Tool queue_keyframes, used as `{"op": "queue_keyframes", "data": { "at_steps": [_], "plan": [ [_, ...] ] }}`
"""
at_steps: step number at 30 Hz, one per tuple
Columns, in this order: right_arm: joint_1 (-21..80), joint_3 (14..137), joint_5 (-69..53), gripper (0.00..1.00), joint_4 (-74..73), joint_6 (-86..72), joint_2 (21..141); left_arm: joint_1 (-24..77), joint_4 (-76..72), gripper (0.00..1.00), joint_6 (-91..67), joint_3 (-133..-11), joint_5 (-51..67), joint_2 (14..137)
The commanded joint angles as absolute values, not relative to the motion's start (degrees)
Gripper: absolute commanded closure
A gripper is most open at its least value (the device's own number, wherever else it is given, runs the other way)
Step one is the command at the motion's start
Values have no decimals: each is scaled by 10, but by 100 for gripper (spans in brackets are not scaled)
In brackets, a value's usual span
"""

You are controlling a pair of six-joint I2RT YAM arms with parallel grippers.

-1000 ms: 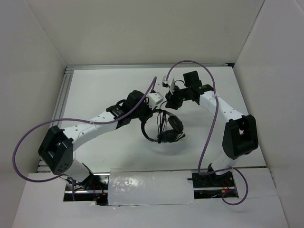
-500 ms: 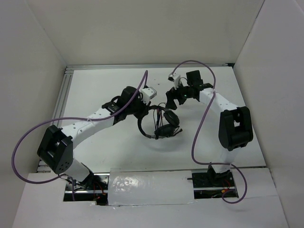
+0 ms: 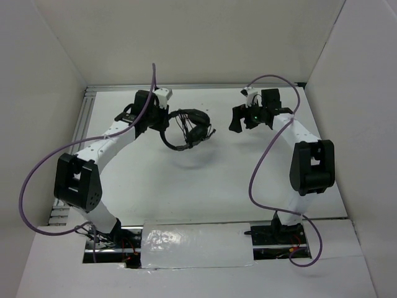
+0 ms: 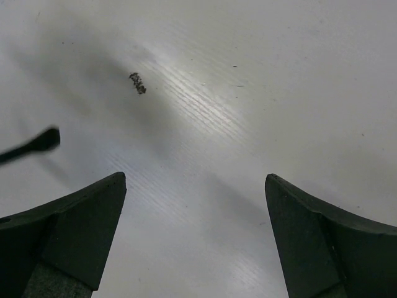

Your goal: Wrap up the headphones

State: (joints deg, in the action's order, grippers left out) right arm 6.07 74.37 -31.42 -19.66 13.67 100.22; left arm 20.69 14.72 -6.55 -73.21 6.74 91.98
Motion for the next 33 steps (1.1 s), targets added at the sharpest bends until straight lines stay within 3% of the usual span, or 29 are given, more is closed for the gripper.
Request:
{"op": "queue_keyframes", "data": {
  "at_steps": [1,8,15,33],
  "plan": [
    [50,751,-312,0,-154,95,995,169,150,100,-98,-787,55,947],
    [48,719,-273,0,-126,30,945,119,152,100,-125,-817,52,996],
    [44,637,-114,0,-98,-95,835,105,190,100,-177,-891,3,1051],
    [4,664,-163,0,-160,-168,809,-104,283,100,-252,-1128,-17,1247]
  ]
}}
